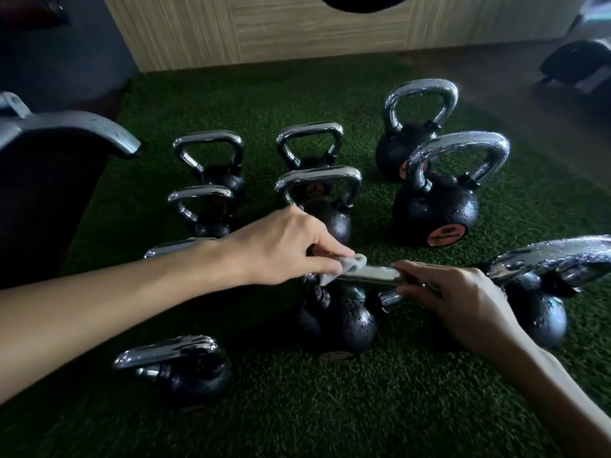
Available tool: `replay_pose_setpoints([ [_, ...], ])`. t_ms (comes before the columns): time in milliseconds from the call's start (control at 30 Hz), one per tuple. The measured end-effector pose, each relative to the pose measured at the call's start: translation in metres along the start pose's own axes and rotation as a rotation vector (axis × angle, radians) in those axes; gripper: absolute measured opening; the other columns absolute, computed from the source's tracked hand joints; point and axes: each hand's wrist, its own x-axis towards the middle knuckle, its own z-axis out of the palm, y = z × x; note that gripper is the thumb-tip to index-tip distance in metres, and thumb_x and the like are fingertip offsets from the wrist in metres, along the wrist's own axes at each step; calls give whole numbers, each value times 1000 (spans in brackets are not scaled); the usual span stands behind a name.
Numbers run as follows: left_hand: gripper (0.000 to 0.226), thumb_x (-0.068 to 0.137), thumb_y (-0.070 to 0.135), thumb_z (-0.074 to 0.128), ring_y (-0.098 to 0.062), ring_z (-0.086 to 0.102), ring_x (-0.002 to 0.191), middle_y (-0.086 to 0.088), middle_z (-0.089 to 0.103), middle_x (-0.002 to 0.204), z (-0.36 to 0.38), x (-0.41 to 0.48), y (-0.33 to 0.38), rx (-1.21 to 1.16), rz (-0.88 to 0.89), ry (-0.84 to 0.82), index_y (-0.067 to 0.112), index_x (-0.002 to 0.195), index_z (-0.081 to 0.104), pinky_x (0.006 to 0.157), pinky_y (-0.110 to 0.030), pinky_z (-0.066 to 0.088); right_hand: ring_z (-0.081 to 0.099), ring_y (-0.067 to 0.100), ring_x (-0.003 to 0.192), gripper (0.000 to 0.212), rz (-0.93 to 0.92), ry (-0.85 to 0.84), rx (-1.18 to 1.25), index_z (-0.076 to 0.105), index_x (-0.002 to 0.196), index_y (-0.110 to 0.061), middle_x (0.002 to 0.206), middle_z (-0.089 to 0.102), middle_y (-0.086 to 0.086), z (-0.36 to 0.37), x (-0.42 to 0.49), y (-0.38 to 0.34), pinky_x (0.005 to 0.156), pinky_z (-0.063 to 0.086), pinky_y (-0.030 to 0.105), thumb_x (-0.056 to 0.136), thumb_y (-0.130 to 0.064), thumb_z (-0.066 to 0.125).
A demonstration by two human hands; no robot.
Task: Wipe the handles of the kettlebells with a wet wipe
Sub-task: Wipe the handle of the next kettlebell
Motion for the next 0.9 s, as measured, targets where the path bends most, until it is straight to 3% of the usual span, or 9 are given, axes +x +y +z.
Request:
replay_pose_setpoints([
  [67,33,93,34,73,23,52,72,35,52,84,2,-3,4,26,9,18,33,126,71,64,0,36,64,-6,104,45,26,-15,3,59,122,-65,120,66,-35,-1,0,4,79,51,24,77,-74,55],
  [167,31,90,39,74,-3,62,64,29,66,84,7,-3,2,-5,-32,66,36,122,73,58,-16,47,53,-22,79,39,42,5,20,68,121,-54,110,75,-23,-1,-2,5,66,37,2,82,-61,66],
  [267,30,88,40,76,-20,65,63,23,74,84,20,-13,-14,-161,-91,190,39,118,74,56,-33,51,54,-18,69,35,39,18,35,70,120,-51,105,77,-18,2,-3,1,62,36,2,85,-53,72],
  [400,30,88,43,74,-3,67,64,21,78,94,39,-34,-29,-273,-204,335,41,118,74,55,-18,46,49,-20,60,35,29,22,45,70,120,-52,100,76,-25,6,-1,-9,60,39,15,85,-52,73],
  [467,29,88,43,73,1,73,91,28,73,108,47,-44,-32,-356,-241,388,42,117,74,80,-24,58,50,-23,60,34,14,32,46,72,119,-48,86,73,-31,7,-2,-13,56,33,4,85,-49,75],
  [533,27,89,34,74,7,68,108,28,72,111,53,-52,-34,-470,-261,434,37,116,75,97,-15,50,49,-25,61,35,21,34,48,72,120,-47,76,70,-30,8,-1,-15,55,34,2,85,-49,75],
  [733,30,85,29,81,8,70,94,20,77,101,63,-64,-14,-328,-247,623,28,114,78,83,-7,49,50,-17,53,30,64,26,95,75,117,-42,50,47,-39,6,-6,-15,53,36,4,87,-39,77],
  [833,27,87,30,80,8,70,95,20,76,104,70,-61,-16,-380,-308,661,28,114,78,83,-9,52,52,-17,58,34,64,41,123,74,119,-43,73,65,-34,5,-9,-15,58,40,4,85,-45,75],
  [900,24,89,33,77,9,68,104,22,74,107,77,-63,-29,-476,-394,611,29,113,78,90,-11,52,53,-17,57,35,71,43,137,74,120,-41,67,65,-33,5,-10,-15,58,40,3,85,-42,76],
])
